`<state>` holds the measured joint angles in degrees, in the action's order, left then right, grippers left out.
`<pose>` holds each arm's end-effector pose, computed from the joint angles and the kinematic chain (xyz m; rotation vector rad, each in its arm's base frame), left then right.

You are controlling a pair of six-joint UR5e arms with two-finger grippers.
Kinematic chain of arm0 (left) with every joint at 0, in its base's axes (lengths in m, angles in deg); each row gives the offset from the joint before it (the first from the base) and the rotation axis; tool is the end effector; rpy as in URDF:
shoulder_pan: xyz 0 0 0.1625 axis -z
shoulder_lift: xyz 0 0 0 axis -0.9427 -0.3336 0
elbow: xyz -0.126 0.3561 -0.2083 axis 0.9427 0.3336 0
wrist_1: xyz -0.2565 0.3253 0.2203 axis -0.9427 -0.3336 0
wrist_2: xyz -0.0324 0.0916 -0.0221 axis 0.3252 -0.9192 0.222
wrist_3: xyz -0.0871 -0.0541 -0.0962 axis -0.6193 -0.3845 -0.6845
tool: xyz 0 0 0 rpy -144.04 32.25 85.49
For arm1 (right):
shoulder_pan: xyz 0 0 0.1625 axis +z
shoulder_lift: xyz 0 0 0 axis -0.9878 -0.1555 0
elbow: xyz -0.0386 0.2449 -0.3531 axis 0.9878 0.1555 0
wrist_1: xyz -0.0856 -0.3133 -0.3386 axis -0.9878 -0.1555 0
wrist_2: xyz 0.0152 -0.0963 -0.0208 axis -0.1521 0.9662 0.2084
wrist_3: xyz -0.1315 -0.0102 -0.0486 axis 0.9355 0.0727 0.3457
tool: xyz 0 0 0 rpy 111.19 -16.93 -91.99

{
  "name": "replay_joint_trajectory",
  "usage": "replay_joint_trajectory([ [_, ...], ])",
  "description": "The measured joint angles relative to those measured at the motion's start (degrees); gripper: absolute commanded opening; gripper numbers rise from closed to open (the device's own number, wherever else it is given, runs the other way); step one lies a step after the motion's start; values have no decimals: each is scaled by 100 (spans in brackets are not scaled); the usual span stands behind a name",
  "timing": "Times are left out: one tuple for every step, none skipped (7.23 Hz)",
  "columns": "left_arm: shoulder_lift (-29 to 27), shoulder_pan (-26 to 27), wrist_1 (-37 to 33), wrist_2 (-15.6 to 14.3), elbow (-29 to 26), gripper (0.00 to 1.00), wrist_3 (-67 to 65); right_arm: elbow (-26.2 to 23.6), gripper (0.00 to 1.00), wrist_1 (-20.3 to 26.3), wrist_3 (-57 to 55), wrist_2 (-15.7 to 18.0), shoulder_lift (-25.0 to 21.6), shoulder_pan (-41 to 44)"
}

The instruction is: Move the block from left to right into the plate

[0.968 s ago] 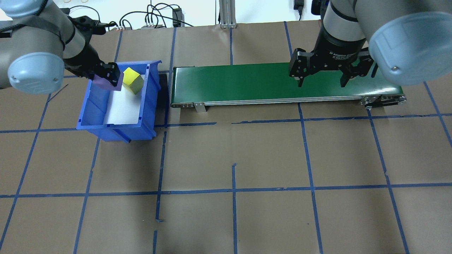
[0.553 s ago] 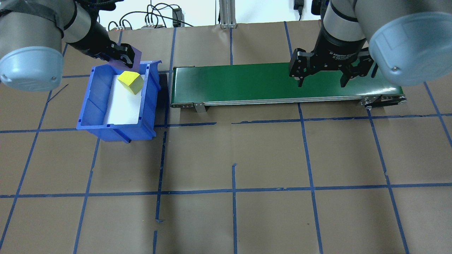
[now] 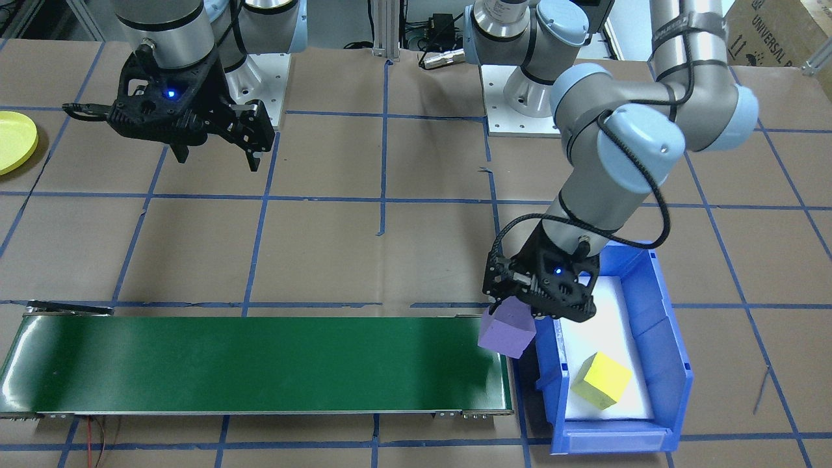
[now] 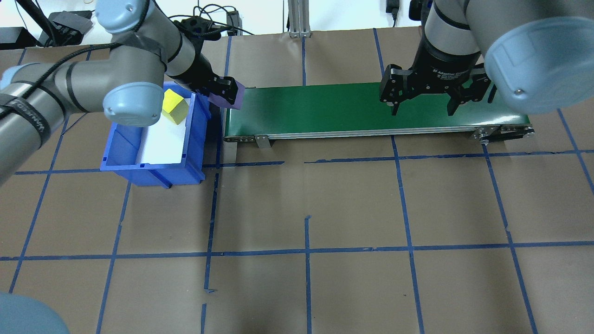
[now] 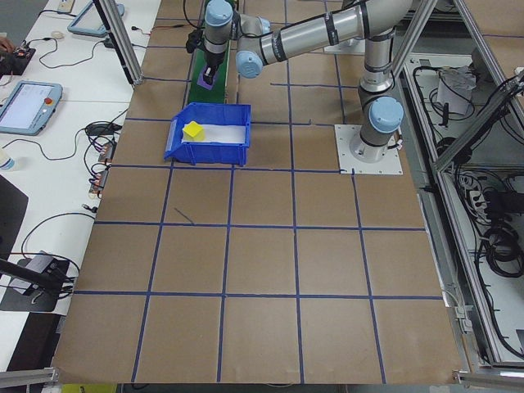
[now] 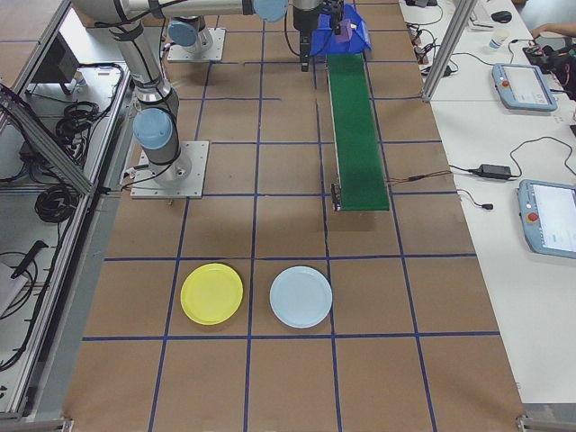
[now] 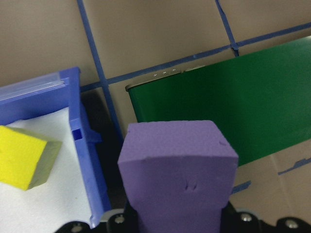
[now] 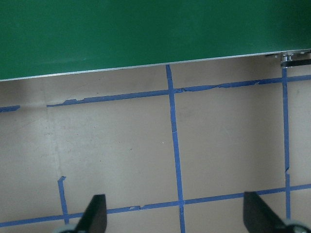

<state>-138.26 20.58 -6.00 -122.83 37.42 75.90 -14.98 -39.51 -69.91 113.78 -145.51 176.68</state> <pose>-0.1747 -0.6720 0.2635 -0.4472 -2.9108 0.3225 0.1791 -0.5351 0.4522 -0.1416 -3.0895 0.0673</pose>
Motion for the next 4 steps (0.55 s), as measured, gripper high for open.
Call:
replay_joint_trajectory([
  [-194,67,116,4,8,63,-69,-3,100,4,0,0,-1,0],
  [-316,95,179,0,16,100,-112,-5,100,6,0,0,-1,0],
  [-385,105,205,-14,22,100,-209,-3,100,7,0,0,-3,0],
  [-415,108,213,-32,14,100,-327,-1,100,7,0,0,-3,0],
])
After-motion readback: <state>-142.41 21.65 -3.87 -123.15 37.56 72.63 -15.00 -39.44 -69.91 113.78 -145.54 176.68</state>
